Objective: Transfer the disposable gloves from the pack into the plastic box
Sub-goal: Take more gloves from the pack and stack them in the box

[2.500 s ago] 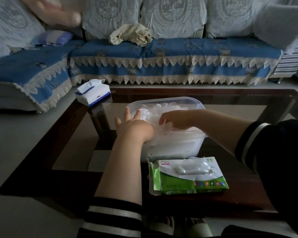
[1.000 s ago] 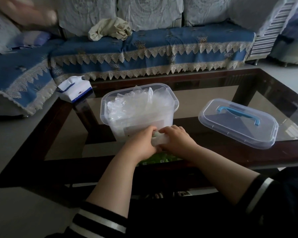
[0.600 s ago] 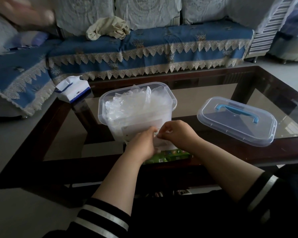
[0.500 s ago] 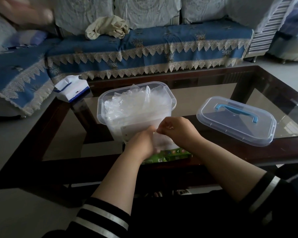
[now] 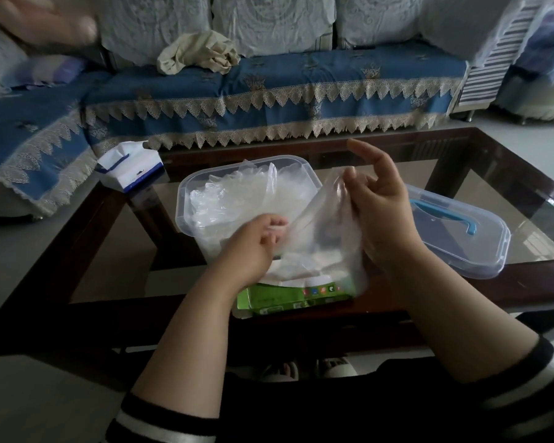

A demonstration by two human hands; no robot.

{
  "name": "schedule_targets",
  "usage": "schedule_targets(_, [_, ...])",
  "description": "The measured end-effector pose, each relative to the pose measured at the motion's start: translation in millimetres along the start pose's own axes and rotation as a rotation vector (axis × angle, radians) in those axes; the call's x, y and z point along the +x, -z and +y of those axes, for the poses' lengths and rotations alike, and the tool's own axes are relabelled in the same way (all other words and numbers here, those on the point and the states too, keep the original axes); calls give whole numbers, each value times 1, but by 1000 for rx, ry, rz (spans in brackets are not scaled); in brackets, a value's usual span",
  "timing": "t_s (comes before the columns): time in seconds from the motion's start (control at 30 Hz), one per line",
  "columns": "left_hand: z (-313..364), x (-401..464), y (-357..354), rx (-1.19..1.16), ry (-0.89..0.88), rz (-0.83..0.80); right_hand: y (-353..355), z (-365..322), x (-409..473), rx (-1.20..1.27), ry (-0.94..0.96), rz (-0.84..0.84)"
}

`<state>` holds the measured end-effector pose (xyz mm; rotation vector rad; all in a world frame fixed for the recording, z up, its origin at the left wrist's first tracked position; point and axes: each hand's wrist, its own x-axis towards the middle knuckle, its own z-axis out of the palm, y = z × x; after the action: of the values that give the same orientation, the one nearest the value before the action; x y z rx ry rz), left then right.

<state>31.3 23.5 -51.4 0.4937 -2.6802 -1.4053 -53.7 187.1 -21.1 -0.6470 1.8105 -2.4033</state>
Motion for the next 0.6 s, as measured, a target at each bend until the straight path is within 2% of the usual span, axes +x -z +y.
schedule_targets(0.1, [20, -8, 7, -691, 47, -57, 2, -2, -1, -66, -23, -30])
schedule_targets(0.17, [29, -8, 8, -894, 60, -155, 1, -2, -2, -99, -16, -45])
schedule_targets(0.3, [32, -3, -4, -619, 69, -268, 0, -7, -3, 10, -79, -85])
schedule_targets(0.43, [43, 3, -14, -803, 74, -402, 3, -13, 1, 143, -148, -197])
schedule_targets(0.53, [44, 10, -12, -909, -40, -275, 9, -10, 7, 179, -197, -195])
schedule_targets(0.6, [44, 13, -7, -954, -121, -165, 13, -7, 10, 113, -219, -169])
